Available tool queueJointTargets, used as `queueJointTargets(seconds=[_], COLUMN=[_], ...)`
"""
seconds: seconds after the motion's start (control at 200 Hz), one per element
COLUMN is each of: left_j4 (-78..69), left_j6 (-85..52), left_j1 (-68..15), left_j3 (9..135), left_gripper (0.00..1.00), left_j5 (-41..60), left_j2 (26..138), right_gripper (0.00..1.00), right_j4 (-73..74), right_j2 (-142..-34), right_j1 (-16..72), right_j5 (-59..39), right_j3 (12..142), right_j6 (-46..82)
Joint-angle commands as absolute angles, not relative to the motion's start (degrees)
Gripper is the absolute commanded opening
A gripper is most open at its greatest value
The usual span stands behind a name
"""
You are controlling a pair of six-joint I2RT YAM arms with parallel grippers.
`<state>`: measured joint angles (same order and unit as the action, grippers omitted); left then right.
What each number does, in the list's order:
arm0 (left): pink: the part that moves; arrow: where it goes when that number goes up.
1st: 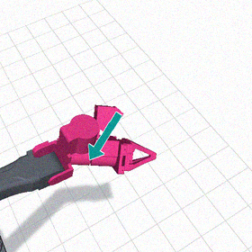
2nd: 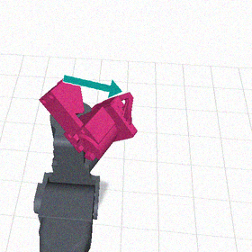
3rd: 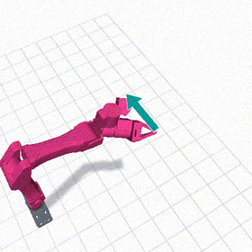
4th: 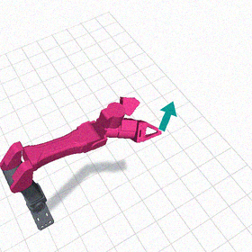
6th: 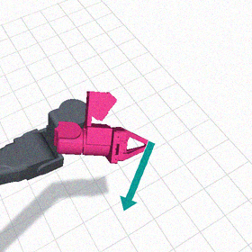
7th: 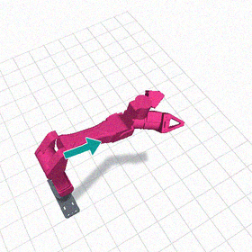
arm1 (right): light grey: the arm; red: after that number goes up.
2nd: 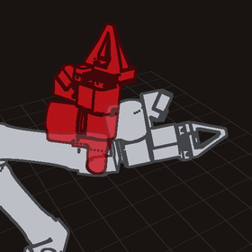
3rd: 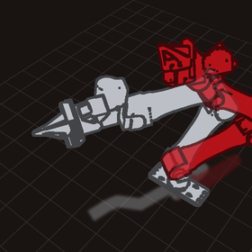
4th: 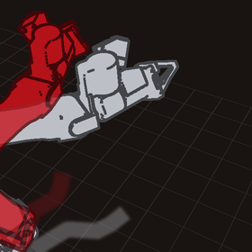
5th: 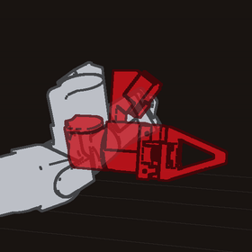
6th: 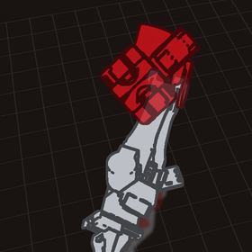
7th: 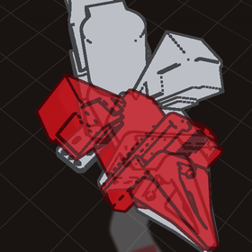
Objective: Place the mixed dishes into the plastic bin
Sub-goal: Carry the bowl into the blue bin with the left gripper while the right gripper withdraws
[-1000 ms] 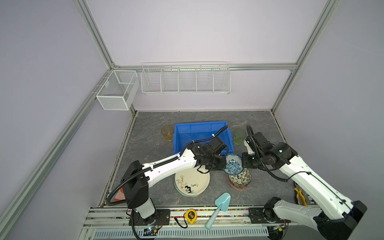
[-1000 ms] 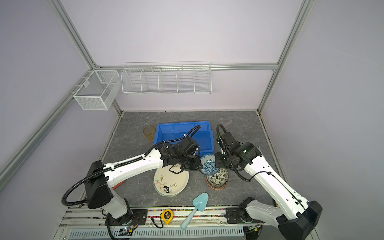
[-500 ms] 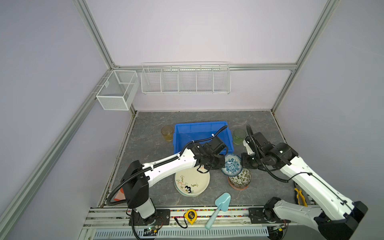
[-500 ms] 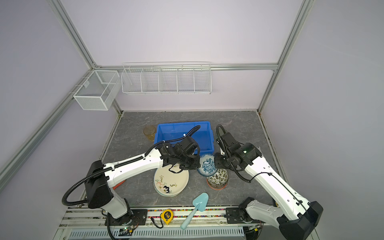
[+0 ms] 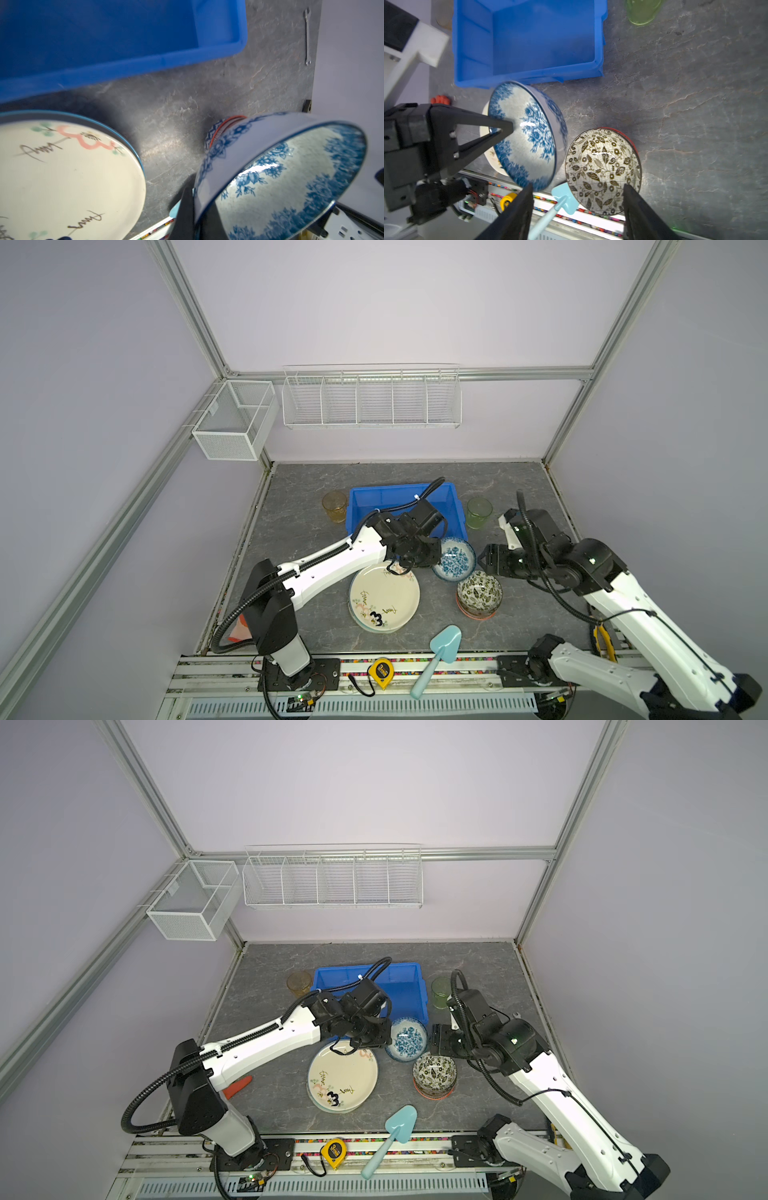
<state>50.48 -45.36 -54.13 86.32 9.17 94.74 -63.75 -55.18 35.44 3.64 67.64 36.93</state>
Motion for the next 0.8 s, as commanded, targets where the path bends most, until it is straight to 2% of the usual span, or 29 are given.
queueJointTargets(seconds=[0.0,0.35,0.63,0.795], left_j4=[53.6,63.3,70.3,71.3], left_j6=[-41.3,-33.7,-30.5,-29.9], left_j1=[-50.7,-43.0,-42.8,-42.6], left_j3=[92.7,113.2,129.7,132.5], left_gripper=[0.0,0.0,0.0,0.0], left_j5=[8.4,8.3,7.8,8.4], left_j2=[95.7,113.6,127.7,132.2], right_gripper=[0.88,0.88,0.88,0.88], right_j4=[-66.2,-66.8,-67.5,-69.0], right_j2=[-53.3,-50.4,-45.9,-43.8], right_j1=[35.5,35.5,35.5,35.5], right_j5=[4.8,5.0,6.1,7.2], right_j3=[68.0,66.1,63.4,62.4], right_j6=[38.6,39.7,42.4,43.7])
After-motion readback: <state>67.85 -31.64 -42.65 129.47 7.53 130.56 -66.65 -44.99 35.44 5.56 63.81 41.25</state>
